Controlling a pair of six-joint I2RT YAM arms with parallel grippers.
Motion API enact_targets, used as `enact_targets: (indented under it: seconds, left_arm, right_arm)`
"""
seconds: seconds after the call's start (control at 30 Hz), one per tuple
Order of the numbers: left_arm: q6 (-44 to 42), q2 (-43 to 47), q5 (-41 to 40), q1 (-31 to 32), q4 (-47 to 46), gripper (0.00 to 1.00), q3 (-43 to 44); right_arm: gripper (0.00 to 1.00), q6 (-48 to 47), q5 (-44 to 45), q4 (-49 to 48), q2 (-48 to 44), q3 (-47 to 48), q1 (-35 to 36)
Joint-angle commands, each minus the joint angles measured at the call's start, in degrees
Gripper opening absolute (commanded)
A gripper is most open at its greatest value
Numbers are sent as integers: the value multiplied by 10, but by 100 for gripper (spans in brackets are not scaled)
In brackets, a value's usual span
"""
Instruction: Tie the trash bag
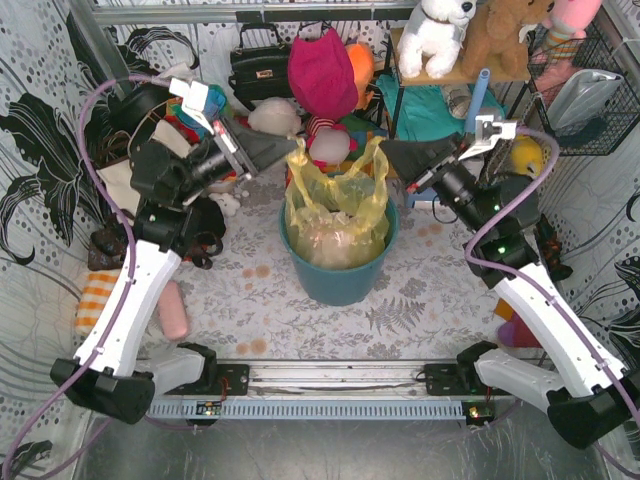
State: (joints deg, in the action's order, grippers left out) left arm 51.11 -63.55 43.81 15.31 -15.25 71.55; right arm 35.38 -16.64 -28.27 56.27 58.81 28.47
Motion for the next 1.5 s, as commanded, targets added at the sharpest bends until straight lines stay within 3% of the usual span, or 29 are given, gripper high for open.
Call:
enact_targets:
  seconds: [0.0,0.2,0.3,0.4,0.57,0.63,0.73,0.9,1.03,1.13,1.3,1.47]
  left_arm:
    - [-28,-54,-59,-3,51,0,117]
    - [31,-117,-46,-4,11,0,233]
    - [39,-115,-47,-3,-7,0,251]
    - [21,-113,-52,-3,38,0,259]
    - [-32,-76,-84,-3,147,23,209]
    - [-51,-56,-95,-3,184,41,182]
    - [-81,-35,-107,-3,251,55,172]
    - [-128,-19,-101,-3,353,65,188]
    - [-142,-9,-98,-4,399,69,173]
    - [-118,0,-67,-4,361,70,119]
    - [-18,5,29,-3,176,70,42]
    - [48,-13,62,10,57,73,28]
  right_arm:
    - [0,-33,19,-25,29,102,-1]
    - [0,-63,17,-13,58,208,-1]
    - [0,-67,19,-10,51,212,-1]
    - [0,-67,29,-4,33,183,-1]
    - [0,-63,47,40,-6,117,-1]
    - [23,-61,39,60,-16,101,-1]
    - [51,-64,37,121,-24,105,-1]
    - [70,-82,29,241,-23,136,-1]
    - [83,-81,13,275,-23,133,-1]
    - [82,-72,-8,268,-19,123,-1]
    - [77,-49,-63,238,-1,126,-1]
    - [70,-4,-103,178,9,128,-1]
